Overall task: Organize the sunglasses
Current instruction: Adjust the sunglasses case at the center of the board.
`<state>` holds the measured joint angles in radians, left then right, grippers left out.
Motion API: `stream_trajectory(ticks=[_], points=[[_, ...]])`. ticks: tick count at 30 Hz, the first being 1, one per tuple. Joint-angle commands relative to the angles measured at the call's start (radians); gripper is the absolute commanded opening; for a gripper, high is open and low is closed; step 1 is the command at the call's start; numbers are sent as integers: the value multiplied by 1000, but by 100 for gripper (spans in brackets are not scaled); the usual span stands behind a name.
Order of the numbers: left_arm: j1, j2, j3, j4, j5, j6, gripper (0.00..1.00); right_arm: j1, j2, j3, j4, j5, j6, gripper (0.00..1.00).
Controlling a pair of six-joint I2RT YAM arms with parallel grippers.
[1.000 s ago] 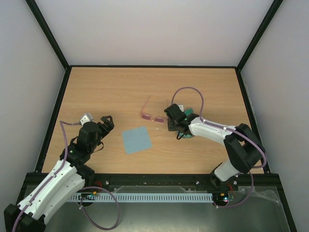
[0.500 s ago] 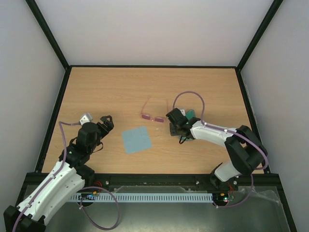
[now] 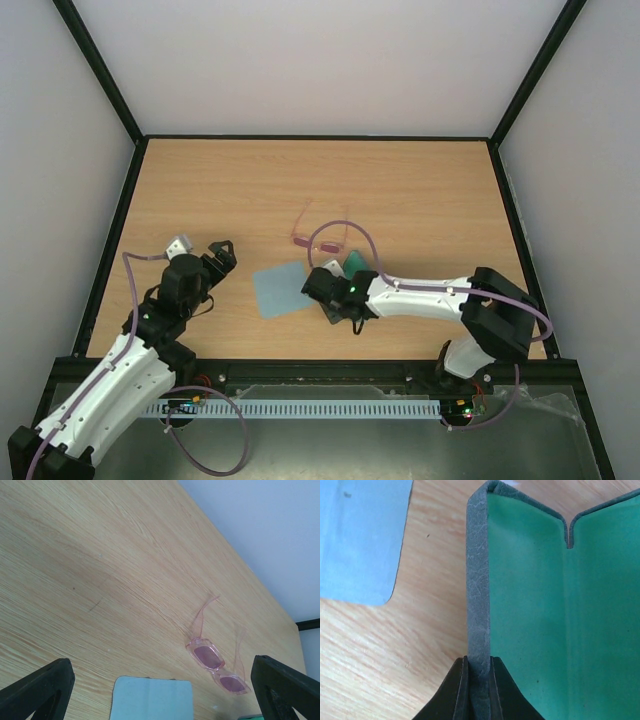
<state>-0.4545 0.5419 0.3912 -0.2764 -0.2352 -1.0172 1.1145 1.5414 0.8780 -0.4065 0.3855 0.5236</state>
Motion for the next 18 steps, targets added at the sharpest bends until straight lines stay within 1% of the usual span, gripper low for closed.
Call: stream_trajectory(ticks=[1,5,9,14,18], points=[[5,-15,-16,-12,2,2,99,57,35,7,-104,79,-5,1],[5,-14,-28,4,6,-2,99,62,86,9,-69,164,-71,1],[5,0,-31,23,16,-5,99,63,138,49,-6,197,-174,1],[5,12,-28,30,20,-1,100,62,155,61,133,194,-317,1],[5,17,-31,36,17,2,100,57,166,72,208,191,-384,1]])
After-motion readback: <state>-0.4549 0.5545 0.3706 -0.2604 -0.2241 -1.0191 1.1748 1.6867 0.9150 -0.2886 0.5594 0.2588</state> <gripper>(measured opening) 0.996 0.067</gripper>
